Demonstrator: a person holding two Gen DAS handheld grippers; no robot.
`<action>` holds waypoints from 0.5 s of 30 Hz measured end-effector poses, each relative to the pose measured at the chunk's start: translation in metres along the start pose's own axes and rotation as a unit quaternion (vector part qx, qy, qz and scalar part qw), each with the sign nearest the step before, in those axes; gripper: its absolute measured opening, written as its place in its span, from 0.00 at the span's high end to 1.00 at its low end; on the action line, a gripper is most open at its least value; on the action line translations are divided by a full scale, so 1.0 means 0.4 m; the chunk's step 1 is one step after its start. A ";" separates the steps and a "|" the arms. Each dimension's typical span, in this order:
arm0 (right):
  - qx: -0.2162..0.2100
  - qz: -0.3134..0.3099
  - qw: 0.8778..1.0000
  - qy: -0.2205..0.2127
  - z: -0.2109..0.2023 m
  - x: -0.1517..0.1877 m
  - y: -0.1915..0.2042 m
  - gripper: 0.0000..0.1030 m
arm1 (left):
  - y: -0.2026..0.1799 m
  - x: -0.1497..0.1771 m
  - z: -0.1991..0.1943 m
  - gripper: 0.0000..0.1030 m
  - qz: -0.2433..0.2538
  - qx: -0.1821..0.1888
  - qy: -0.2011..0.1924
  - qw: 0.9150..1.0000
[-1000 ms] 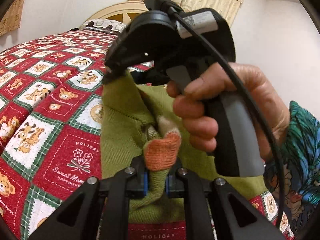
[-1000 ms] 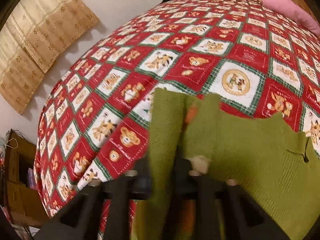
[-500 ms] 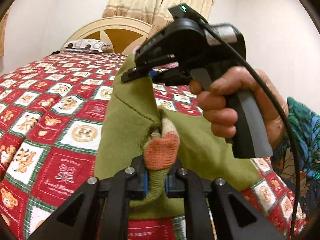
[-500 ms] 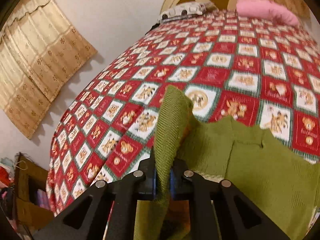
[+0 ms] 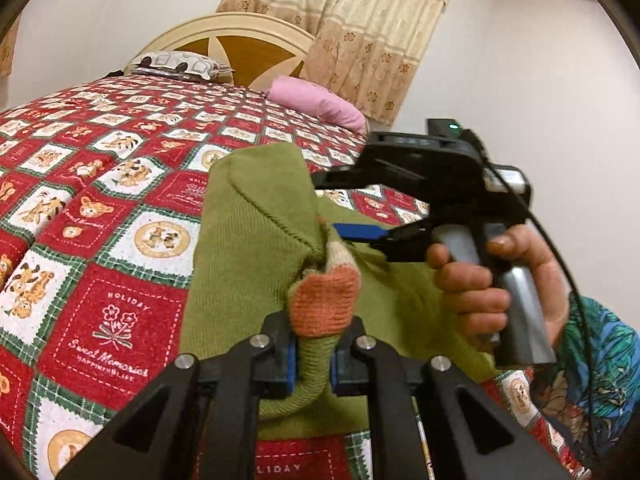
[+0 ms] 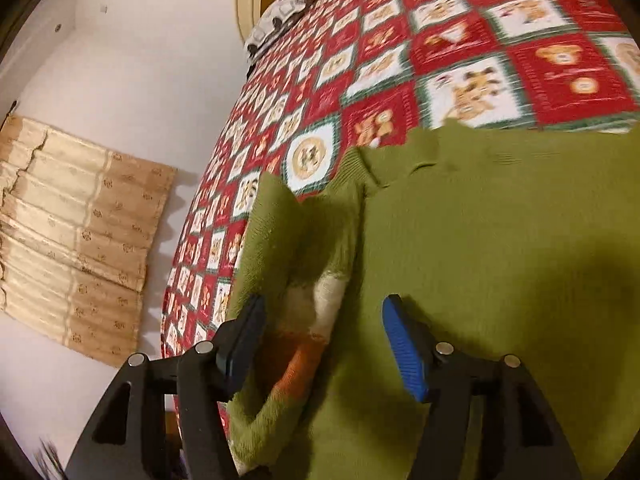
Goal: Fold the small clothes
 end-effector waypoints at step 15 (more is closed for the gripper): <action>-0.112 -0.014 0.993 -0.013 0.009 0.015 0.090 0.34 | 0.021 0.004 0.003 0.89 -0.019 0.017 0.002 1.000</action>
Point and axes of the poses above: each gripper's, at about its wrist camera, not at the fingertips, and z roughly the way its jaws point, y to its left, x to its underside, the point moved 5 cm from there along z, roughly the way its jaws point, and after that the axes turned 13 degrees about x, right-handed, at the moved point
